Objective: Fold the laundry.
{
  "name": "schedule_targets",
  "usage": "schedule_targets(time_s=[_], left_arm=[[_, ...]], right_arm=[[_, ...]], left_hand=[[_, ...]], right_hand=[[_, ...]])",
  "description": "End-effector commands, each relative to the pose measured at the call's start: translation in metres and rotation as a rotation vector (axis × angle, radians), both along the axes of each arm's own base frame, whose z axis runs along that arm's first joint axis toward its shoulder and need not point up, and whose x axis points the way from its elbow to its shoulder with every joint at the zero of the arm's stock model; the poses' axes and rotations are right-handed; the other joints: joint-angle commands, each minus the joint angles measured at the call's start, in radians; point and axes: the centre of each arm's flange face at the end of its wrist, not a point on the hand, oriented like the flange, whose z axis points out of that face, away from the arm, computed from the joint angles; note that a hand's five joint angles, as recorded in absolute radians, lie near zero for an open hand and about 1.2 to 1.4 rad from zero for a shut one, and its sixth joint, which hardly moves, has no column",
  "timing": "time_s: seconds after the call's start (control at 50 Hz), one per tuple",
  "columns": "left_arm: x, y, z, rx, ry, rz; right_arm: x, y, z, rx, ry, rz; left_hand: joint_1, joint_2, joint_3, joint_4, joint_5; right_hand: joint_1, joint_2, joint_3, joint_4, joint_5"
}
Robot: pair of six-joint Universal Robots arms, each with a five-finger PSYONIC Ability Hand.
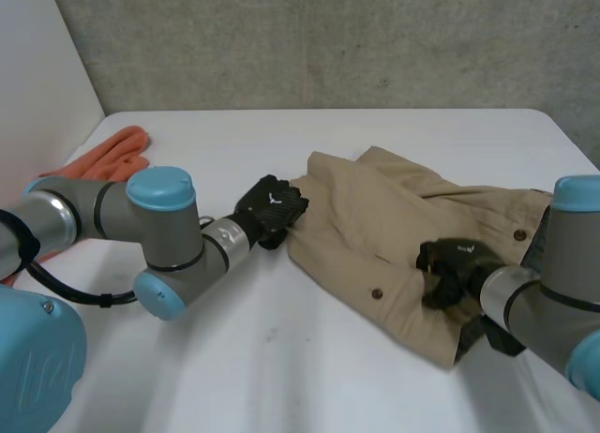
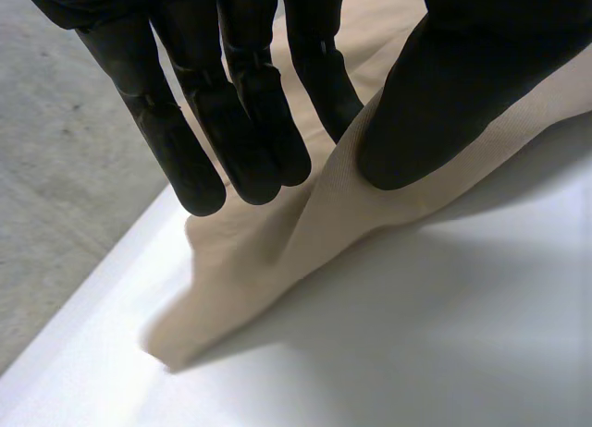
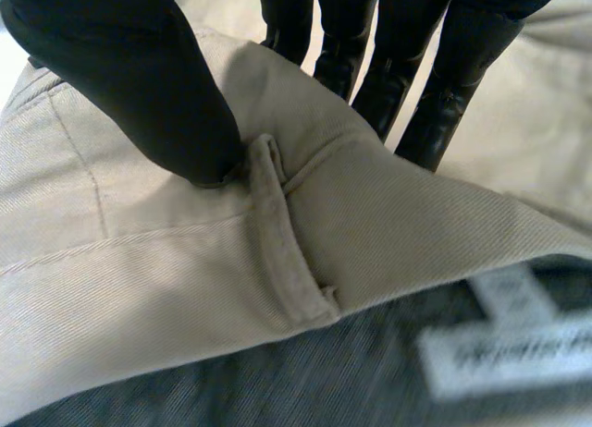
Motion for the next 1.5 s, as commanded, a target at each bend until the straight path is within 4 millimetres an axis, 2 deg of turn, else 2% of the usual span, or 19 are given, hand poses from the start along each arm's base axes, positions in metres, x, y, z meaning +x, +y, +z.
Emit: schedule_targets(time_s=[0.02,0.06,0.08,0.1,0.12,0.14,0.22,0.26,0.3,0.36,0.48,0.5,0.58,0.64,0.74,0.84,0.96,1.18,1.5], left_arm=[[-0.002,-0.019,0.046,-0.178,0.081,0.105],[-0.002,-0.023,0.068,-0.247,0.132,0.125],[-0.003,-0.025,0.093,-0.319,0.187,0.141],[-0.003,-0.025,0.102,-0.344,0.211,0.147],[-0.005,-0.023,0.115,-0.37,0.24,0.152],[-0.004,-0.019,0.139,-0.41,0.298,0.17],[0.008,0.0,0.184,-0.432,0.414,0.215],[0.014,0.008,0.194,-0.43,0.438,0.226],[0.024,0.025,0.213,-0.439,0.465,0.232],[0.036,0.052,0.224,-0.426,0.465,0.225],[0.041,0.108,0.195,-0.271,0.365,0.194],[0.041,0.122,0.18,-0.205,0.318,0.176],[0.043,0.15,0.143,-0.046,0.202,0.145],[0.046,0.158,0.121,0.056,0.139,0.155],[0.054,0.14,0.116,0.112,0.137,0.227],[0.074,0.105,0.124,0.095,0.176,0.341],[0.092,0.079,0.125,0.091,0.181,0.416],[0.092,0.088,0.098,0.347,0.189,0.357],[0.093,0.07,0.058,0.578,0.132,0.353]], right_arm=[[0.013,-0.031,0.057,-0.292,0.035,0.065],[0.017,-0.037,0.076,-0.393,0.083,0.089],[0.023,-0.044,0.097,-0.506,0.149,0.115],[0.026,-0.046,0.106,-0.555,0.176,0.123],[0.034,-0.048,0.124,-0.643,0.228,0.137],[0.038,-0.047,0.134,-0.694,0.252,0.143],[0.062,-0.044,0.179,-0.943,0.306,0.15],[0.069,-0.043,0.196,-1.061,0.301,0.14],[0.07,-0.041,0.204,-1.107,0.29,0.137],[0.074,-0.029,0.211,-1.142,0.263,0.193],[0.072,-0.004,0.183,-1.037,0.267,0.389],[0.07,-0.001,0.178,-1.001,0.276,0.398],[0.059,0.015,0.145,-0.776,0.327,0.455],[0.052,0.027,0.12,-0.636,0.366,0.484],[0.049,0.032,0.1,-0.6,0.377,0.482],[0.048,0.032,0.09,-0.617,0.362,0.474],[0.045,0.042,0.11,-0.697,0.341,0.456],[0.04,0.058,0.127,-0.752,0.322,0.461],[0.037,0.06,0.131,-0.761,0.322,0.461]], left_hand=[[0.264,0.206,0.211,0.2,0.242],[0.264,0.206,0.211,0.2,0.242],[0.264,0.206,0.211,0.2,0.242],[0.264,0.206,0.211,0.2,0.242],[0.264,0.206,0.211,0.2,0.242],[0.264,0.206,0.211,0.2,0.242],[0.264,0.206,0.211,0.2,0.242],[0.264,0.206,0.211,0.2,0.242],[0.264,0.206,0.211,0.2,0.242],[0.264,0.206,0.211,0.2,0.242],[0.264,0.206,0.211,0.2,0.242],[0.264,0.206,0.211,0.2,0.242],[0.22,0.163,0.168,0.157,0.199],[-0.535,-0.592,-0.587,-0.598,-0.556],[-0.795,-0.853,-0.848,-0.859,-0.817],[-0.799,-0.856,-0.851,-0.862,-0.82],[-0.79,-0.847,-0.842,-0.854,-0.812],[-0.731,-0.789,-0.784,-0.795,-0.753],[-0.605,-0.662,-0.658,-0.669,-0.627]], right_hand=[[0.48,0.232,0.243,0.245,0.264],[0.48,0.232,0.243,0.245,0.264],[0.48,0.232,0.243,0.245,0.264],[0.48,0.232,0.243,0.245,0.264],[0.48,0.232,0.243,0.245,0.264],[0.48,0.232,0.243,0.245,0.264],[0.48,0.232,0.243,0.245,0.264],[0.48,0.232,0.243,0.245,0.264],[0.48,0.232,0.243,0.245,0.264],[0.48,0.232,0.243,0.245,0.264],[0.48,0.232,0.243,0.245,0.264],[0.48,0.232,0.243,0.245,0.264],[0.48,0.232,0.243,0.245,0.264],[0.48,0.232,0.243,0.245,0.264],[0.48,0.232,0.243,0.245,0.264],[0.48,0.232,0.243,0.245,0.264],[0.48,0.232,0.243,0.245,0.264],[0.48,0.232,0.243,0.245,0.264],[0.48,0.232,0.243,0.245,0.264]])
